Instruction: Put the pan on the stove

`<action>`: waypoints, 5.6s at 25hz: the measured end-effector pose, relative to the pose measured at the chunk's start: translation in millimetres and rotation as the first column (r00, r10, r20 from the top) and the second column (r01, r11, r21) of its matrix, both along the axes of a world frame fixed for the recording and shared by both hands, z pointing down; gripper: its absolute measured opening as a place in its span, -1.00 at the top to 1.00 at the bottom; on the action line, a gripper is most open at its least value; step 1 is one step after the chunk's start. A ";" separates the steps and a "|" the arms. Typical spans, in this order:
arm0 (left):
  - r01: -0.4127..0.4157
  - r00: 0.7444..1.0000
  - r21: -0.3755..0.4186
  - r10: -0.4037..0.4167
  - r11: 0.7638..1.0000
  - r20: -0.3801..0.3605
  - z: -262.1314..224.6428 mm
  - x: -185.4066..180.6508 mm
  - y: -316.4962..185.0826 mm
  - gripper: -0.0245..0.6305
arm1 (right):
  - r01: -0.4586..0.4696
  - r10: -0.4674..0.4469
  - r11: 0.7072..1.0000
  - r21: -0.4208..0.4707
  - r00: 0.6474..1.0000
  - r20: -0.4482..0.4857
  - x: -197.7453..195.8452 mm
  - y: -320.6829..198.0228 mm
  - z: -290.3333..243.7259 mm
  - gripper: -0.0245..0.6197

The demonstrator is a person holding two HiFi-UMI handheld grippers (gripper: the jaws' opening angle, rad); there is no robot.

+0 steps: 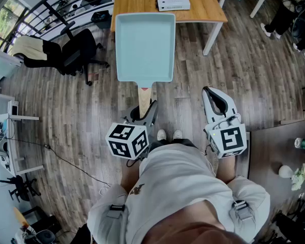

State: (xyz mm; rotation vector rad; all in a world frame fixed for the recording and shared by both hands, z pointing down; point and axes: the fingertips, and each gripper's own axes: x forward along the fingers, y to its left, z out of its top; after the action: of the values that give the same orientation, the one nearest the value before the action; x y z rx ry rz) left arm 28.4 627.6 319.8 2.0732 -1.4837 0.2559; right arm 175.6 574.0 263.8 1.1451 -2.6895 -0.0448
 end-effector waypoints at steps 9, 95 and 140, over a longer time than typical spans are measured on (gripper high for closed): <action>0.014 1.000 -0.006 -0.014 1.000 0.011 6.4 5.9 2.2 0.66 | 0.002 -0.001 1.000 -0.003 0.999 0.035 5.9 2.7 4.8 0.86; -0.024 1.000 -0.060 0.025 0.998 0.013 26.7 -28.9 -328.9 0.65 | 0.000 -0.001 0.999 -0.051 1.000 -0.007 -41.6 -334.7 27.3 0.86; -0.139 0.990 -0.076 0.139 0.987 -0.003 40.3 -118.5 -525.2 0.65 | -0.070 0.068 0.996 -0.051 0.996 -0.053 -138.2 -514.4 31.3 0.86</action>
State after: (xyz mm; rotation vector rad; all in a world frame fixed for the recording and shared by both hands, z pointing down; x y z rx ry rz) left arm -90.1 102.4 360.2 2.1176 -1.3119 0.3634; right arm 37.3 59.7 295.1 1.2035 -2.5886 0.0075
